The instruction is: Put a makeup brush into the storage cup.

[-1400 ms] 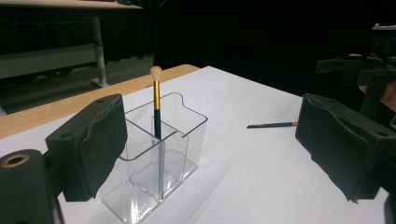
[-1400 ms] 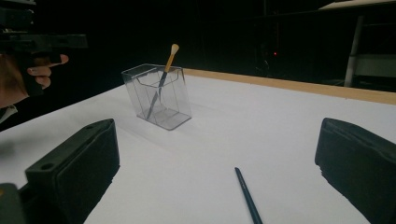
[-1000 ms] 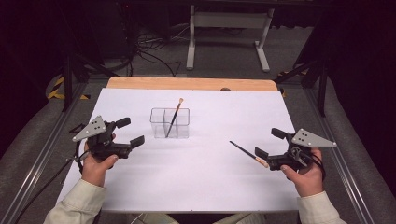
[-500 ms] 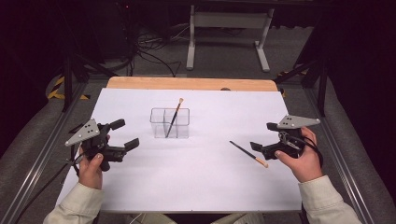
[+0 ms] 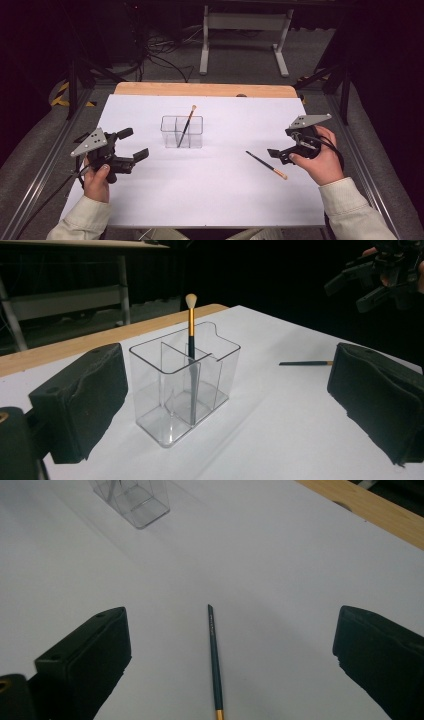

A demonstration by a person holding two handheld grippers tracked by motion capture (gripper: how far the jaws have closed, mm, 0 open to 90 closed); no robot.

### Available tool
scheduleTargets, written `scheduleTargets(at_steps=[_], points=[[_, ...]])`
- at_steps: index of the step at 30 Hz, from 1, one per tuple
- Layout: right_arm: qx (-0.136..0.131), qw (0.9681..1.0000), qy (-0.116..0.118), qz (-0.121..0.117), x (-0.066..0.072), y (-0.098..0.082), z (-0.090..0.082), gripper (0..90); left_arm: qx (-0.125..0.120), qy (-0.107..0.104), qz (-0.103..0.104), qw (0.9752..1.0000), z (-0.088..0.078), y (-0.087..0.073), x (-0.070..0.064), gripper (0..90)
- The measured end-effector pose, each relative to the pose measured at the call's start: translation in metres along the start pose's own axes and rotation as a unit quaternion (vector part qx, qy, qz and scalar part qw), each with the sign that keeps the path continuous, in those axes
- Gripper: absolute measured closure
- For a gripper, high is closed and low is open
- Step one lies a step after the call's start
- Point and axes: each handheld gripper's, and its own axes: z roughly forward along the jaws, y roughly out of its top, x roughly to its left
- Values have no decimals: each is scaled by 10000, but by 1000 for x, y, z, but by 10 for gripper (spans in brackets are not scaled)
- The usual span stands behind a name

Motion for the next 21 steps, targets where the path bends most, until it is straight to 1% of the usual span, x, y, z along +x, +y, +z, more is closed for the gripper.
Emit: scheduleTargets(at_steps=[1,3,4,6,7,8,10,12,14,15,18,19,20,21], points=[[0,10000,0,0,0,0,0,24,0,0,0,10000,0,0,0,36],[147,9999,-9,25,-1,2,2,25,22,8,-11,10000,1,0,0,36],[264,9996,-18,43,-1,3,3,28,26,4,-17,10000,1,0,0,36],[397,9992,-63,-7,-1,6,6,49,37,15,-7,10000,1,-1,-1,36],[397,9992,-63,-7,-1,6,6,49,37,15,-7,10000,1,-1,-1,36],[497,9987,-72,-30,-1,8,8,53,62,18,8,10000,0,-1,0,36],[541,9985,-80,-45,-1,9,9,55,70,17,-12,10000,-1,-2,-1,34],[792,9967,-136,-63,-3,11,12,69,92,56,16,9999,-2,-3,-1,34],[867,9960,-210,-83,-5,12,13,73,107,44,-8,9999,-3,-3,-1,34],[867,9960,-210,-83,-5,12,13,73,102,40,-1,9999,-3,-4,-1,34],[1051,9942,-212,-28,-7,15,17,72,110,29,-15,9999,-7,-5,-1,29],[1051,9942,-212,-28,-7,15,17,72,110,29,-15,9999,-7,-5,-1,28],[1134,9933,-208,-37,-9,16,19,72,95,25,-14,10000,-8,-5,-1,26],[1179,9928,-202,-24,-9,16,20,72,136,23,-21,9999,-10,-5,-1,24]])
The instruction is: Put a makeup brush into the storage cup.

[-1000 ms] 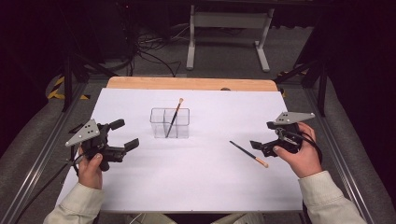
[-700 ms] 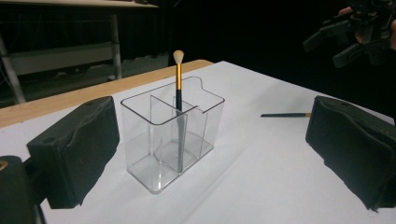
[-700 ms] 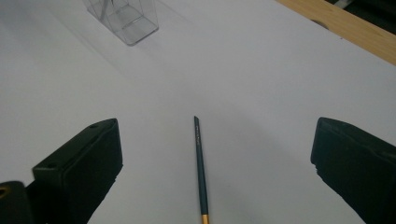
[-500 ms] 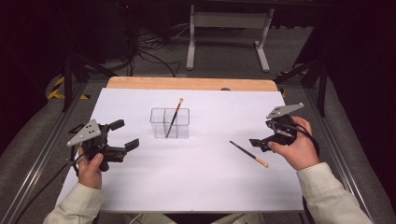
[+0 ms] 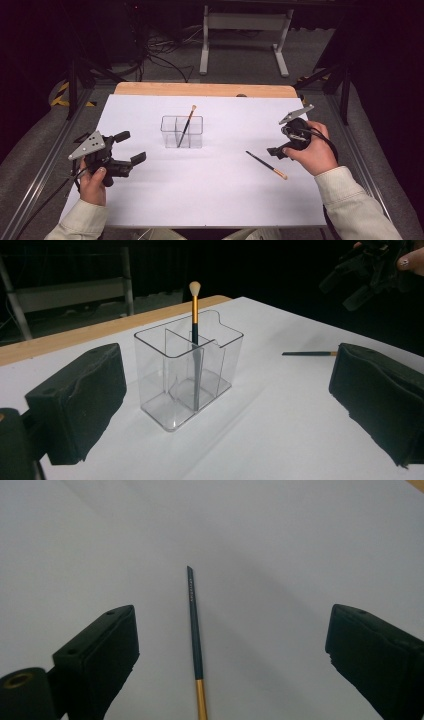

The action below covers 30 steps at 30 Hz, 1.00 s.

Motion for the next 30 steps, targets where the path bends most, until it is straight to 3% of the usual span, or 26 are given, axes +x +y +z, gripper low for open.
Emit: scheduleTargets(at_steps=[10,25,30], points=[[341,9994,31,6,-2,5,13,97,37,60,-5,10000,0,-1,0,21],[774,9968,159,89,0,3,33,221,93,36,-31,9999,2,-3,2,20],[939,9953,203,132,2,0,40,307,86,31,-22,10000,2,-2,2,19]])
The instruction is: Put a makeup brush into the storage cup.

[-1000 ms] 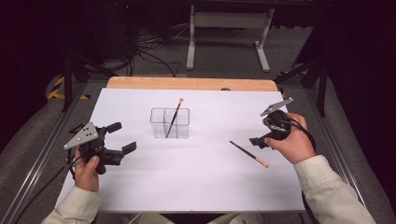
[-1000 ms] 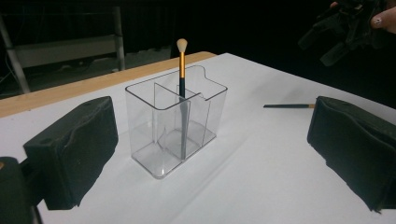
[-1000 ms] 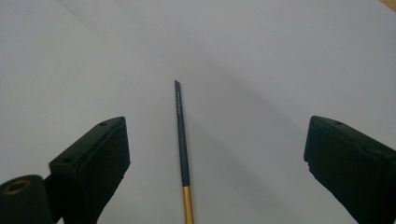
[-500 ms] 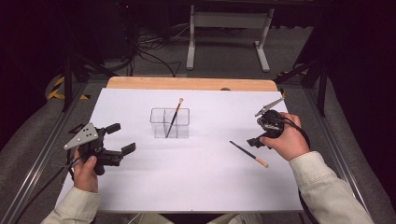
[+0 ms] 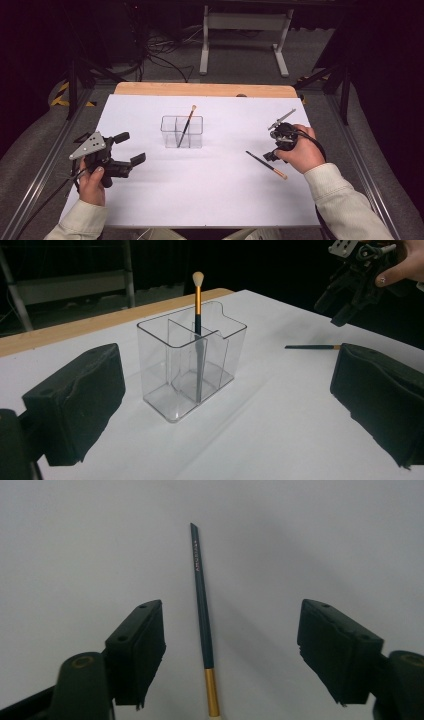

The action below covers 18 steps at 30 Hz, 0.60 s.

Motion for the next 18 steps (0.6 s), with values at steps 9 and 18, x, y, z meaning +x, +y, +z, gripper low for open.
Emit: scheduleTargets(at_steps=[9,18], points=[[179,9998,22,-7,1,-2,11,392,-35,-31,12,10000,0,0,0,17],[370,9993,37,33,1,-4,23,426,-47,-86,11,10000,1,0,0,6]])
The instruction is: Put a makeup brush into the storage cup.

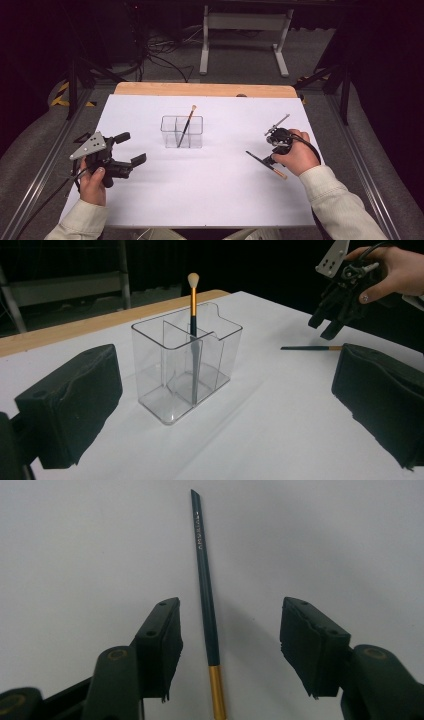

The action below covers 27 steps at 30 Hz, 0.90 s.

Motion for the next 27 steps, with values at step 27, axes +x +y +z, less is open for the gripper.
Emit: scheduleTargets(at_steps=[27], points=[[387,9991,-43,-138,4,-1,24,530,-61,32,-30,10000,3,0,-3,5]])
